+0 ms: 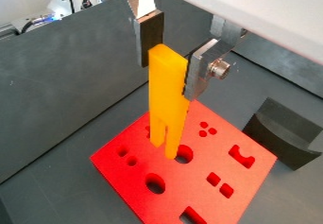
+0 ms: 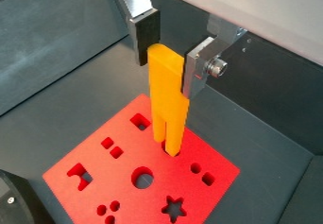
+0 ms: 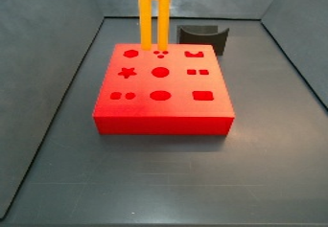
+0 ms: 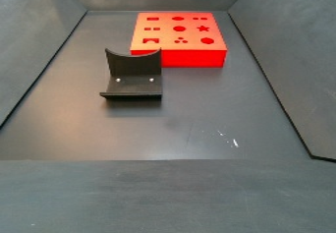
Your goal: Insert the square-circle object.
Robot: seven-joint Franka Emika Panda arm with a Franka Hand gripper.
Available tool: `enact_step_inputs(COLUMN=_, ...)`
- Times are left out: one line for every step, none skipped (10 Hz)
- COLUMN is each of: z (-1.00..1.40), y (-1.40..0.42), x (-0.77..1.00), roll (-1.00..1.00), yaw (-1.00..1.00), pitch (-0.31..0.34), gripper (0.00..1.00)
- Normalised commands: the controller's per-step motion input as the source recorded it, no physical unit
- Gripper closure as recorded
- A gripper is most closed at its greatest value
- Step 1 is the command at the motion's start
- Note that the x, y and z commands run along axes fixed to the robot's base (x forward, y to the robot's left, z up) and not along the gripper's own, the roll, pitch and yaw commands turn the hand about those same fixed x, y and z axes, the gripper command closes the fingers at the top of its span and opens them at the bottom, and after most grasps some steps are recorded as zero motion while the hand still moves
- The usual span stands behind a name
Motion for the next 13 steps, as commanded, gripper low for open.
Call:
enact_step_inputs(z=-0.62, y=-0.23, x=-0.19, roll=-0.05, yaw=-0.08, pitch=-0.017, gripper=1.00)
enact_step_inputs(z=-0.63, y=-0.27, x=-0.42, roll=-0.06, yaw=0.00, pitch=-0.071, gripper=1.00)
enact_step_inputs(z=-0.51, y=-0.29, x=-0.49, roll=-0.03, yaw=0.00, pitch=-0.151, gripper=1.00)
enact_step_inputs(z=-0.28, y=-0.21, x=-0.45, roll=0.00, yaw=0.04, pitch=-0.156, gripper=1.00)
enact_step_inputs(z=-0.20, y=-0.14, x=-0.48, roll=0.00, yaw=0.08, pitch=-0.133, gripper=1.00)
enact_step_inputs(z=-0.10, y=-0.01, x=-0.20, roll=-0.10, yaw=0.03, pitch=-0.084, gripper=1.00)
enact_step_inputs(z=-0.10, y=0.00, x=0.00, roll=-0.11, yaw=0.09, pitch=-0.043, gripper=1.00)
enact_step_inputs(z=-0.21, y=0.00, x=0.00, roll=-0.19, yaw=0.15, pitch=-0.059, gripper=1.00)
enact_step_inputs(z=-0.25, y=0.00, x=0.00, roll=-0.24, yaw=0.21, pitch=-0.079, gripper=1.00)
enact_step_inputs(z=-0.17, y=0.00, x=-0.07, roll=-0.25, yaw=0.22, pitch=-0.067, gripper=1.00)
enact_step_inputs(z=-0.09, y=0.00, x=0.00, roll=-0.20, yaw=0.19, pitch=-0.039, gripper=1.00)
enact_step_inputs(z=-0.07, y=0.02, x=-0.07, roll=-0.12, yaw=0.15, pitch=-0.003, gripper=1.00)
enact_step_inputs(z=-0.04, y=0.07, x=-0.06, roll=-0.13, yaw=0.18, pitch=-0.014, gripper=1.00)
